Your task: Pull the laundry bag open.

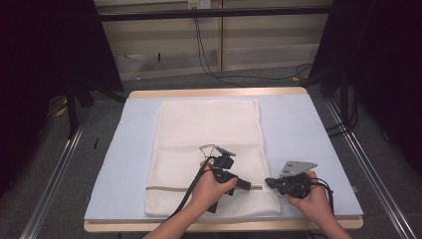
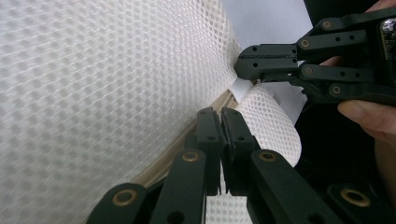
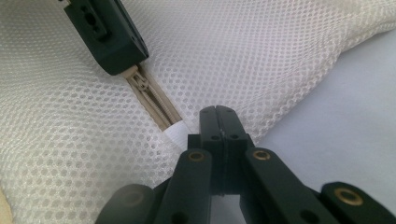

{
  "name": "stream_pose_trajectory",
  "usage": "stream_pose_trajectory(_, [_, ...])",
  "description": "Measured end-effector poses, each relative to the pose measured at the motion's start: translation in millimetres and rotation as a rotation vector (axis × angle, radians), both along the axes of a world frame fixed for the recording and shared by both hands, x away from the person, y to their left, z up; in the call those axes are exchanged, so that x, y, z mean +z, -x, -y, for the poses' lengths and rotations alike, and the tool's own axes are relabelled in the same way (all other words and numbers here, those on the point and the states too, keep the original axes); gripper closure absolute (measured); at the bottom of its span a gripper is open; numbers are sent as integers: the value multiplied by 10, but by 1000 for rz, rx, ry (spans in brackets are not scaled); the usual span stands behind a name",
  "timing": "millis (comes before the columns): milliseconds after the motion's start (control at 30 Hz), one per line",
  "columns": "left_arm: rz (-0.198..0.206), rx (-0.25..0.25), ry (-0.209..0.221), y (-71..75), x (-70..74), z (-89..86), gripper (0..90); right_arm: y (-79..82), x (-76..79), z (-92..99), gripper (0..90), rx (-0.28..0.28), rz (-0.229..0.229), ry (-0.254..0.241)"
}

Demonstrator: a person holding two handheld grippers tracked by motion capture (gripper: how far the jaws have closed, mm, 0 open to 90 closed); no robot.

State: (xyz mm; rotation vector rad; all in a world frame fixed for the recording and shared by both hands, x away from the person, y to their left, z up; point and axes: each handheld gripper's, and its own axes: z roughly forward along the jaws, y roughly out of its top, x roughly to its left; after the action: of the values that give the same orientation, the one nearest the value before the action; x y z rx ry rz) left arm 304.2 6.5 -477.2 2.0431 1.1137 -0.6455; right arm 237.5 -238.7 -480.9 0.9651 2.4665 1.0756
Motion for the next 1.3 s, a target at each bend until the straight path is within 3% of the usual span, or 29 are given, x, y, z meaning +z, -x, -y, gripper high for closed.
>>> stream_pose_trajectory(400, [-14,25,10,9,32,-218,872,0,1,-1,900,-1,-3,1])
stream_pose_trajectory(633, [3,16,20,0,34,-337,872,1,2,-4,900,-5,-5,0])
stream_pose_trajectory(1000, [-6,37,23,10,59,-489,872,-4,-1,-2,900,-9,-10,-7])
stream_pose_trajectory(1300, [11,50,25,21,83,-637,873,-3,-1,-4,900,-9,-8,-4])
